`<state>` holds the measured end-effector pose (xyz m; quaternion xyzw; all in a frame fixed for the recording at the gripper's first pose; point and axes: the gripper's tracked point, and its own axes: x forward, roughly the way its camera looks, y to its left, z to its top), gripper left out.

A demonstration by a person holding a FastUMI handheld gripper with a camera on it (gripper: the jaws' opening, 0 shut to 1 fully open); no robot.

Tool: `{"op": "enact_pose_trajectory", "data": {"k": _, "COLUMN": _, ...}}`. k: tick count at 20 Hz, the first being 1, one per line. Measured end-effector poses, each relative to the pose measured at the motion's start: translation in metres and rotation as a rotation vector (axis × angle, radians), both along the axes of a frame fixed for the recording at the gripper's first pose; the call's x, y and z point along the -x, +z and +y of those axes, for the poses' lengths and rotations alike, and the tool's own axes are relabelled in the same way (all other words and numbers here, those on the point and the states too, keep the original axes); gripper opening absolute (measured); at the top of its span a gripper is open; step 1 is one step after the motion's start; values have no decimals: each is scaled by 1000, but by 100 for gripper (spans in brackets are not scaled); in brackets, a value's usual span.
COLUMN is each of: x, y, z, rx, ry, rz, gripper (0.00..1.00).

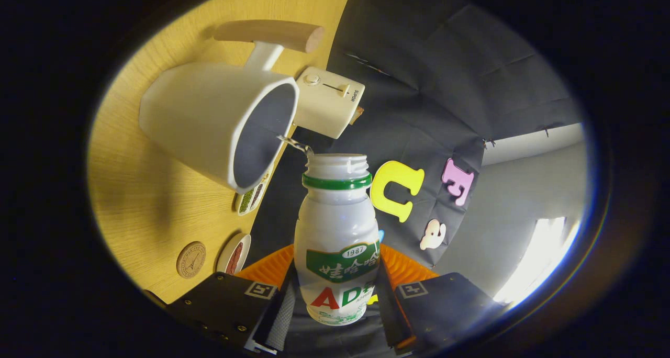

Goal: Take the bottle from table, then pour the juice into the cup, finally place the bottle on the coaster

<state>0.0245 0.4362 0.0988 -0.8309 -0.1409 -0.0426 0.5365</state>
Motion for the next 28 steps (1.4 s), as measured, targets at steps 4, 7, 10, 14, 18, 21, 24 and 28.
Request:
{"op": "enact_pose_trajectory", "data": {"k": 4, "x": 0, "y": 0, "z": 1, "rx": 19, "ry": -5, "rz": -1, "gripper": 69}}
{"op": "enact_pose_trajectory", "data": {"k": 7, "x": 2, "y": -1, "z": 1, "rx": 39, "ry": -5, "rz": -8, "gripper": 69}}
{"op": "enact_pose_trajectory", "data": {"k": 10, "x": 1, "y": 0, "z": 2, "rx": 43, "ry": -3, "rz": -12, "gripper": 69}}
{"op": "enact_pose_trajectory", "data": {"k": 14, "x": 5, "y": 3, "z": 5, "rx": 59, "ry": 2, "rz": -27, "gripper": 69}}
{"op": "enact_pose_trajectory", "data": {"k": 18, "x": 6, "y": 5, "z": 7, "rx": 77, "ry": 11, "rz": -48, "gripper": 69}}
{"op": "enact_pose_trajectory", "data": {"k": 21, "x": 5, "y": 8, "z": 9, "rx": 87, "ry": 19, "rz": -52, "gripper": 69}}
{"op": "enact_pose_trajectory", "data": {"k": 24, "x": 5, "y": 7, "z": 13, "rx": 104, "ry": 25, "rz": -54, "gripper": 69}}
{"op": "enact_pose_trajectory", "data": {"k": 28, "x": 8, "y": 4, "z": 13, "rx": 129, "ry": 32, "rz": -61, "gripper": 69}}
